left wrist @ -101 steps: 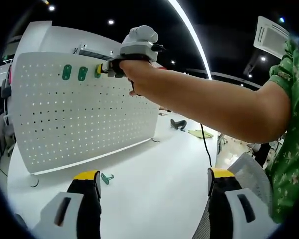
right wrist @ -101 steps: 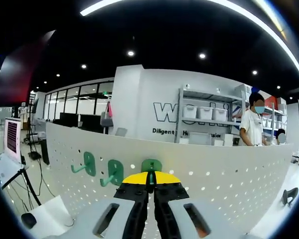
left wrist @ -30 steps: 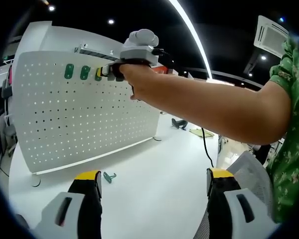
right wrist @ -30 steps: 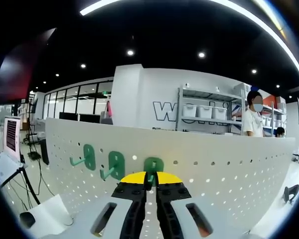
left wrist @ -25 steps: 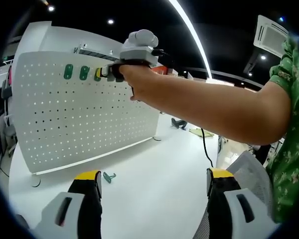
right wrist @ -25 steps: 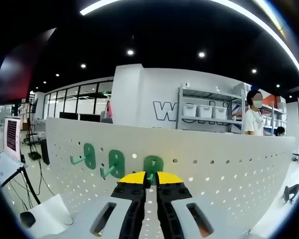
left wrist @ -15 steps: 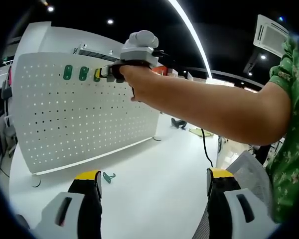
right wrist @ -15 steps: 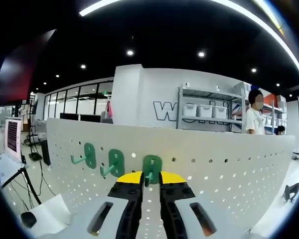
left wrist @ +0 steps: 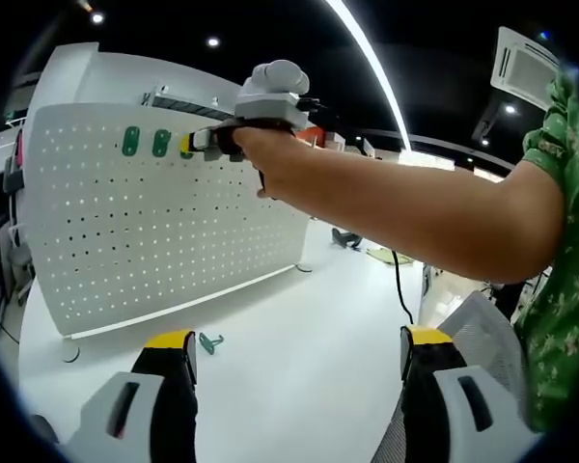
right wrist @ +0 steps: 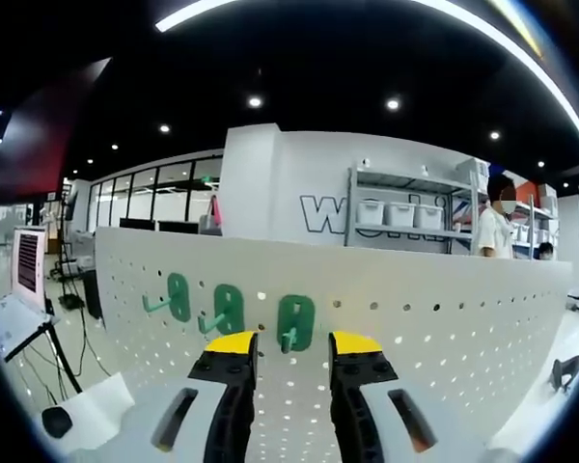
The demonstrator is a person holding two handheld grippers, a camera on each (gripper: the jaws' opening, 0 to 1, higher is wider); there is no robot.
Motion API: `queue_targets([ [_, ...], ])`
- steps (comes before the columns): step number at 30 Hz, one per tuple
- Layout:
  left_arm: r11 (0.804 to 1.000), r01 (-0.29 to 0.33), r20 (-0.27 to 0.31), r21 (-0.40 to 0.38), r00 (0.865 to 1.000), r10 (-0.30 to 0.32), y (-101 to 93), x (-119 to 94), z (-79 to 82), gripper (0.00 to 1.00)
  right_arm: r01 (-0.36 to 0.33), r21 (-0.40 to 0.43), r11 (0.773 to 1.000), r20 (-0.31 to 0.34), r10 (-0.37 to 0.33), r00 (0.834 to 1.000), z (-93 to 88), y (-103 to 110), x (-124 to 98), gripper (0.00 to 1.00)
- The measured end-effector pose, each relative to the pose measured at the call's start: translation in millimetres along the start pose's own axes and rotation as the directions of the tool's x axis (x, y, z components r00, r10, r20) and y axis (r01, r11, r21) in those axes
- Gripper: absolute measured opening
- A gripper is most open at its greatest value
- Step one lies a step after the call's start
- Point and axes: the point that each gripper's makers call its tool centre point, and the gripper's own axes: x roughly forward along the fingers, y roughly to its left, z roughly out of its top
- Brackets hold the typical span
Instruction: Insert the hook assembly into the mounting plate slot until the hook locks in place.
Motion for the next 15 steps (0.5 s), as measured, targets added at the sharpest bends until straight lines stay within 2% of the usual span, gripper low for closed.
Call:
queue_targets([
  [3, 1.000, -0.001, 0.000, 0.001, 1.000, 0.001, -0.9, 0.2, 0.2, 0.90, -0.007, 0.012, 1.000, -0.004, 0.007, 1.000, -1.6, 0.1, 0.0, 0.42],
  [15, 1.000, -0.013, -0.007, 0.010, 1.000, 0.014, -4.8, -0.4, 1.3, 0.90, -0.003, 0.017, 1.000, 0.020, 0.003, 1.000, 0.6, -8.1, -6.5, 0.61],
])
